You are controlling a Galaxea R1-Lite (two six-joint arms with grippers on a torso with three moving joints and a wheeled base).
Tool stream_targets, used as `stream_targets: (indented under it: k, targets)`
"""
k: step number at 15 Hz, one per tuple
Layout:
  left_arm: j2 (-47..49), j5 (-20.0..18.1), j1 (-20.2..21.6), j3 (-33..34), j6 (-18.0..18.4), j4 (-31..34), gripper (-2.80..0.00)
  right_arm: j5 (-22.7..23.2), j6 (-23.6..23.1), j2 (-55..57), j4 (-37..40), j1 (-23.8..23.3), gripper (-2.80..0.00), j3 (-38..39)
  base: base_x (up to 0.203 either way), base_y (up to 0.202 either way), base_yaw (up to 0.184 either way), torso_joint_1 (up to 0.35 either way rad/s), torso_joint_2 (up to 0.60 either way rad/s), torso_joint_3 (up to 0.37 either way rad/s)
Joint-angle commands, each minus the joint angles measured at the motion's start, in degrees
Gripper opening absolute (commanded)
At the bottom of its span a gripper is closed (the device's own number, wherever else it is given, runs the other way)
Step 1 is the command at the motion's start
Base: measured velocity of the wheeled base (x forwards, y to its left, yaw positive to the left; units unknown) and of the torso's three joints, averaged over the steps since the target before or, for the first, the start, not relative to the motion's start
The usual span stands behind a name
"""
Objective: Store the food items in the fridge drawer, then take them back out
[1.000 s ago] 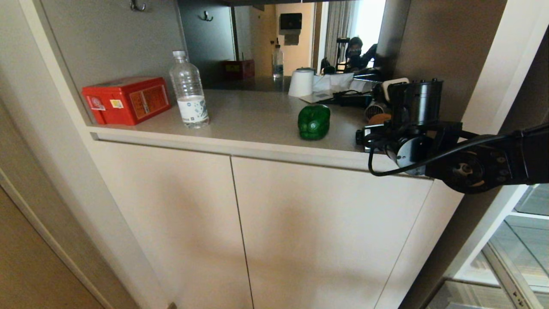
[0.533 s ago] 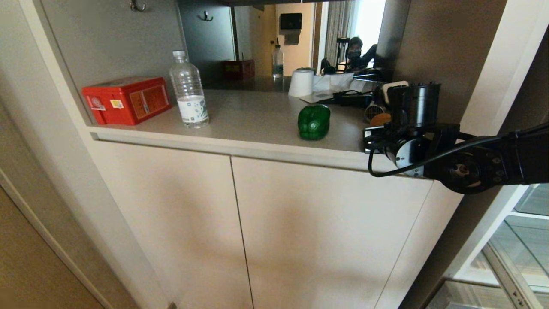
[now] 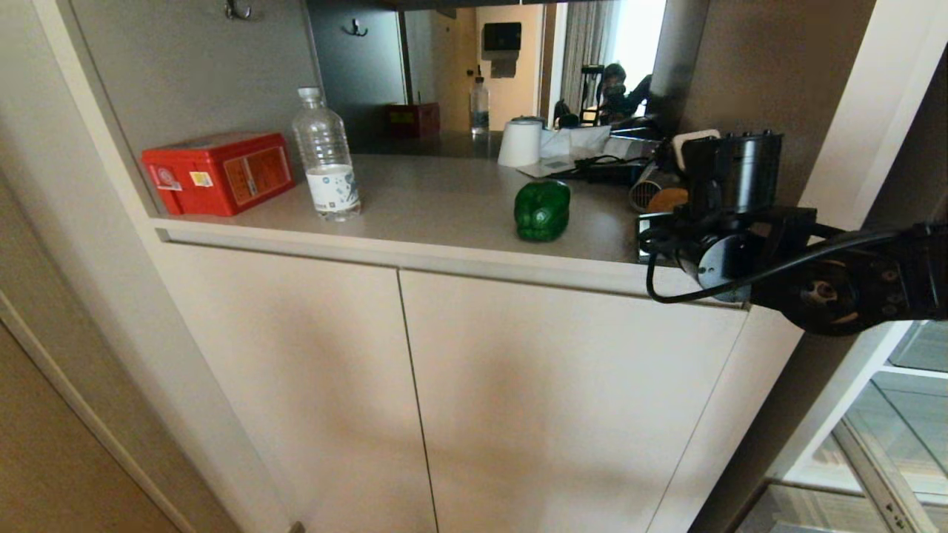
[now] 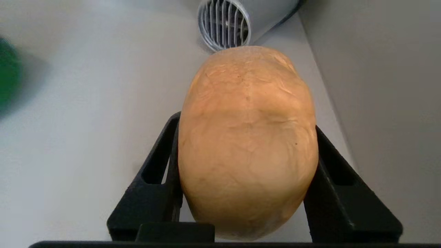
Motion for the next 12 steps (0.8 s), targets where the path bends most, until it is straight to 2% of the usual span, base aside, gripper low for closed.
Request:
stream_targets:
  k: [1,8,12]
  targets:
    - [-0.02,0.01,0.02,0.0,-0.01,0.0,-2.8,-0.17,-0.12,-4.8,0.01,1.4,-2.8,2.14,0.0,0.0,0.0,0.0,0.0,0.0]
    - [-0.02,0.01,0.02,0.0,-0.01,0.0,-2.8,0.15,0.12,-26.79,2.18,10.39,-2.8,25.43,0.0,0.0,0.0,0.0,0.0,0.0]
    - [-0.02,0.01,0.02,0.0,-0.01,0.0,-2.8,0.12,0.2,-36.88,1.95,12.07,-2.8,38.04,0.0,0.0,0.0,0.0,0.0,0.0]
